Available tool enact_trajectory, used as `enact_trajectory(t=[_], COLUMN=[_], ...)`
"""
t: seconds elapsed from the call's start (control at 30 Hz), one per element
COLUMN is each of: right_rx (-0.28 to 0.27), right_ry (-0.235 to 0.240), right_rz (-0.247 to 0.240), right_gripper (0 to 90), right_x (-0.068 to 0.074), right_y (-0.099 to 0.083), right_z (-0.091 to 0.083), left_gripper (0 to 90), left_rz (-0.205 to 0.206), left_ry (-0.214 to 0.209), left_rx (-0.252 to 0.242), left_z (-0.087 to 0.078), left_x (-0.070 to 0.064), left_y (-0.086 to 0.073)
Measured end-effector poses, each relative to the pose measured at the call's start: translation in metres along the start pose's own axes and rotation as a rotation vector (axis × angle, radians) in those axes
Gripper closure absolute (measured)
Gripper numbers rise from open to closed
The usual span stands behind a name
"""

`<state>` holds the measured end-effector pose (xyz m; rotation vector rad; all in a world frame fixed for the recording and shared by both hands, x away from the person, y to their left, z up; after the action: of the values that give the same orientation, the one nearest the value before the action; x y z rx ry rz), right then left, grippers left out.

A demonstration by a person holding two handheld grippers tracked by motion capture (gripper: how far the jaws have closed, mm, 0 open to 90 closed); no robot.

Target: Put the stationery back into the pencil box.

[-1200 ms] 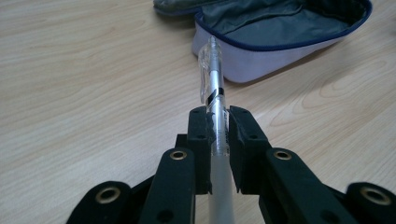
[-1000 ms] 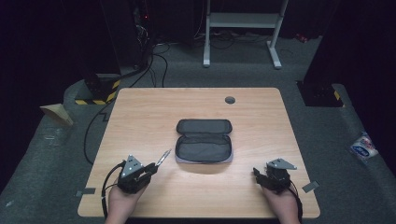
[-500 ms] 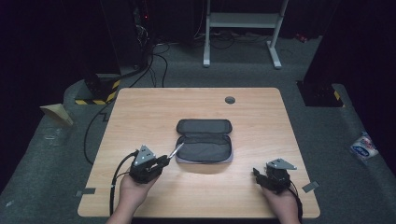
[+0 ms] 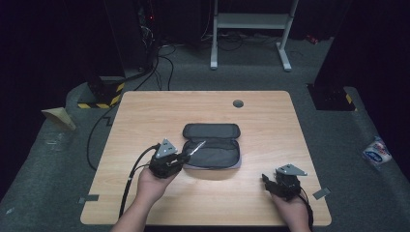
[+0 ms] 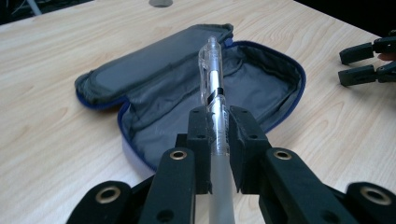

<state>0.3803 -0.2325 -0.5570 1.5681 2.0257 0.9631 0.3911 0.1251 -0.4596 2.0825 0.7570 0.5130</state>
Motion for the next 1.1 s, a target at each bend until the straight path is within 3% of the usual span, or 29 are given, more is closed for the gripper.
enact_trajectory(t=[0.67, 1.1], right_rx=[0.002, 0.003], right_ry=[0.005, 0.007], right_rz=[0.000, 0.000], right_gripper=[38.3, 38.3], right_x=[0.000, 0.000], right_y=[0.000, 0.000], right_z=[0.000, 0.000], left_gripper=[79.4, 79.4], left_rz=[0.038, 0.083], left_ry=[-0.099, -0.146], left_rx=[0.012, 0.070], left_z=[0.044, 0.077], left_x=[-0.008, -0.014], left_y=[0.033, 0.042])
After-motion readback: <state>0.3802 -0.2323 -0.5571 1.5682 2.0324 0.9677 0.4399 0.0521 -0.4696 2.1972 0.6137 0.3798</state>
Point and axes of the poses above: each handheld gripper's, and its own axes: z roughly forward along the jaws, y roughly out of its top, x roughly to its left, the point moved 5 cm from there along z, roughly forward along the jaws, and after that the axes turned 9 degrees about z, right-handed, at the moved point
